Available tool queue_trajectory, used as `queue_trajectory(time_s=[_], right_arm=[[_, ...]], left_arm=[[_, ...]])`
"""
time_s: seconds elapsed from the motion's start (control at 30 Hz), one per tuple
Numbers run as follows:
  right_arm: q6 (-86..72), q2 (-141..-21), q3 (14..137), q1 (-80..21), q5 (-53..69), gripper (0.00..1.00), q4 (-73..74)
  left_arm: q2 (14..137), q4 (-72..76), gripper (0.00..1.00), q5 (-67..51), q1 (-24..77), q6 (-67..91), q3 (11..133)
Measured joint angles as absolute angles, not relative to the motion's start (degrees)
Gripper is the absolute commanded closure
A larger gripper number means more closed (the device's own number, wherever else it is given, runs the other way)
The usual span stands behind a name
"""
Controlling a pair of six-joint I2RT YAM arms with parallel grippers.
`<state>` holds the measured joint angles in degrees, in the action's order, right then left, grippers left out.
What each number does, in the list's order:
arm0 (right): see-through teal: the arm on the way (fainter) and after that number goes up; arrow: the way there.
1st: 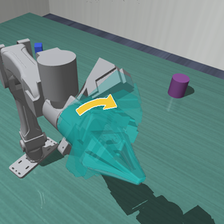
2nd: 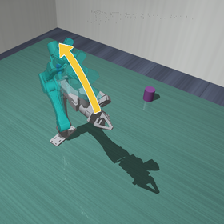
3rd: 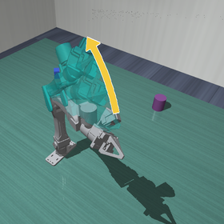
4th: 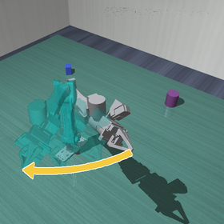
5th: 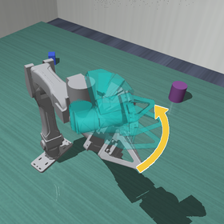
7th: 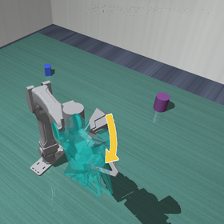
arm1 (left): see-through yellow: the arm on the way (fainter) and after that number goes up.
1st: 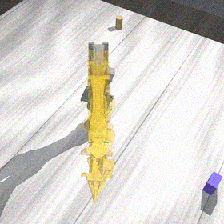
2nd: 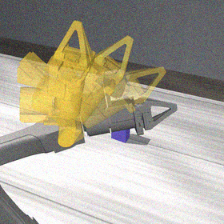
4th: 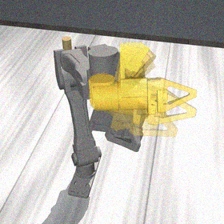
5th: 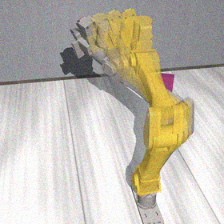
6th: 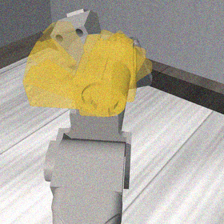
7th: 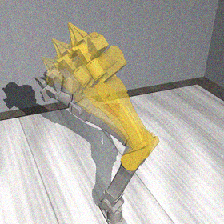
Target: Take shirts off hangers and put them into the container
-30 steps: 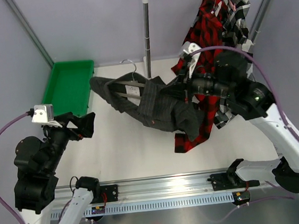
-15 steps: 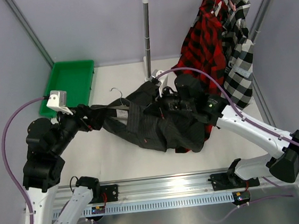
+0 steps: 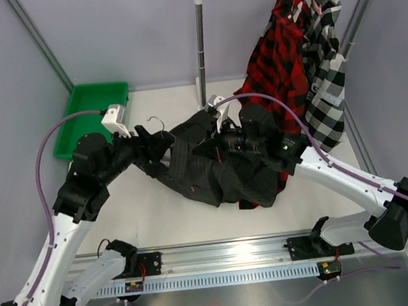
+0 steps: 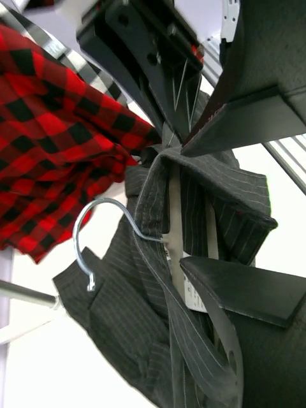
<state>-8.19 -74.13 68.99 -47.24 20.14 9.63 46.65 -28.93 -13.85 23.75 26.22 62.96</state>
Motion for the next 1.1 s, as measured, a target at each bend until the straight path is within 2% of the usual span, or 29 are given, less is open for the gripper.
queue_trajectory(time_s=[0.3, 0.37, 0.6, 0.77, 0.9, 1.0, 1.03, 1.07, 1.1], right_arm=[[-8.4, -71.4, 66.9, -47.3, 20.2, 1.0, 9.3], [-8.4, -70.7, 66.4, -47.3, 20.2, 1.0, 9.2], [-8.4, -68.5, 65.3, -47.3, 20.1, 1.0, 8.9], [-8.6, -68.1, 64.9, -47.3, 20.1, 1.0, 9.0], [-8.8, -67.9, 64.8, -47.3, 20.1, 1.0, 9.3], [-8.8, -67.9, 64.6, -47.3, 20.1, 1.0, 9.3], [-8.8, -67.9, 64.6, -47.3, 20.1, 1.0, 9.3], [-8.8, -67.9, 64.6, -47.3, 20.0, 1.0, 9.3], [-8.9, -67.8, 64.5, -47.3, 19.9, 1.0, 9.3]], left_arm=[[53.2, -27.9, 0.46, -5.0, 29.1, 22.1, 63.0], [53.3, -27.4, 0.51, -4.2, 29.2, 21.6, 63.0], [53.5, -25.8, 0.58, -3.7, 30.1, 21.2, 63.0], [54.5, -25.3, 0.61, -2.8, 32.1, 21.1, 63.0], [55.1, -25.1, 0.69, -2.1, 33.7, 21.1, 63.0], [55.5, -25.0, 0.85, -0.9, 34.9, 20.8, 63.1], [55.7, -25.0, 0.95, -0.5, 35.1, 20.7, 63.4], [56.0, -25.1, 1.0, 0.1, 35.3, 20.6, 63.7], [56.3, -25.2, 1.0, 0.4, 35.6, 20.0, 64.0]])
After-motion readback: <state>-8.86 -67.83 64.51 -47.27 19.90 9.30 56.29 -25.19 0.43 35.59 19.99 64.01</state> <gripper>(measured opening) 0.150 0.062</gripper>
